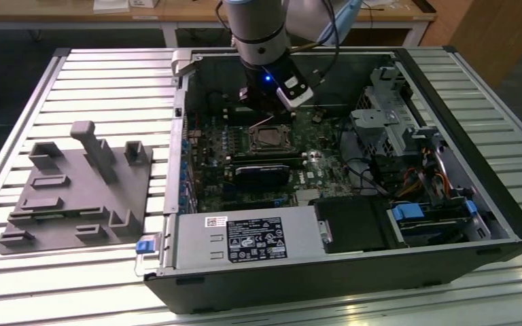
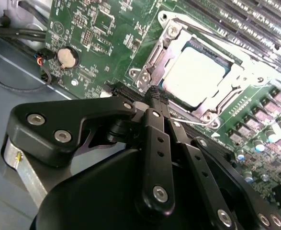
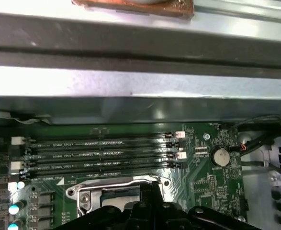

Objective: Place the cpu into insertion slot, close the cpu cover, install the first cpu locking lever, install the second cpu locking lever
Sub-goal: 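Install the first cpu locking lever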

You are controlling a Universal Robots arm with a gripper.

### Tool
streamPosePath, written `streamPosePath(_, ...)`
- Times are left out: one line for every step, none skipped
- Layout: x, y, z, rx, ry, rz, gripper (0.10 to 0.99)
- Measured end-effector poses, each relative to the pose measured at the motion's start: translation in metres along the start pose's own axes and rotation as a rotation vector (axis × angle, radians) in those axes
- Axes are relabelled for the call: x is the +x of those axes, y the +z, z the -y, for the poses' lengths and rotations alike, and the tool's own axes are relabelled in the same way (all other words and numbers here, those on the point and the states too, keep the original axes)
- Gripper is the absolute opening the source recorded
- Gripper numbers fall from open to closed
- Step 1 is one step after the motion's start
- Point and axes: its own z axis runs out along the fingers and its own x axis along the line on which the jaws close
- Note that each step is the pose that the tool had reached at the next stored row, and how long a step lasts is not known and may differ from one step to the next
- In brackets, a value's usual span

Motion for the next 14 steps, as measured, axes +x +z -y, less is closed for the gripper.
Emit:
streamPosePath(0.0002, 0.0003, -0.0005, 0.004, -0.001, 0.0028, 0.106)
streamPosePath(0.0004, 0.0006, -0.0011, 0.005, -0.002, 0.0039, 0.106)
streamPosePath(0.0007, 0.0009, -0.0018, 0.005, -0.002, 0.0045, 0.106)
streamPosePath(0.0010, 0.0011, -0.0025, 0.005, -0.002, 0.0049, 0.106)
streamPosePath(0.0013, 0.0013, -0.0034, 0.005, -0.002, 0.0050, 0.106)
streamPosePath(0.0015, 0.0015, -0.0042, 0.005, -0.002, 0.0052, 0.106)
streamPosePath(0.0018, 0.0016, -0.0050, 0.005, -0.002, 0.0052, 0.106)
streamPosePath(0.0022, 0.0018, -0.0059, 0.005, -0.002, 0.0054, 0.106)
streamPosePath(0.0026, 0.0019, -0.0068, 0.005, -0.002, 0.0054, 0.106)
streamPosePath(0.0030, 0.0021, -0.0077, 0.005, -0.002, 0.0055, 0.106)
streamPosePath(0.0033, 0.0023, -0.0086, 0.005, -0.002, 0.0056, 0.106)
streamPosePath(0.0037, 0.0024, -0.0093, 0.005, -0.002, 0.0057, 0.106)
streamPosePath(0.0041, 0.0026, -0.0100, 0.005, -0.002, 0.0059, 0.106)
streamPosePath(0.0045, 0.0028, -0.0107, 0.005, -0.002, 0.0062, 0.106)
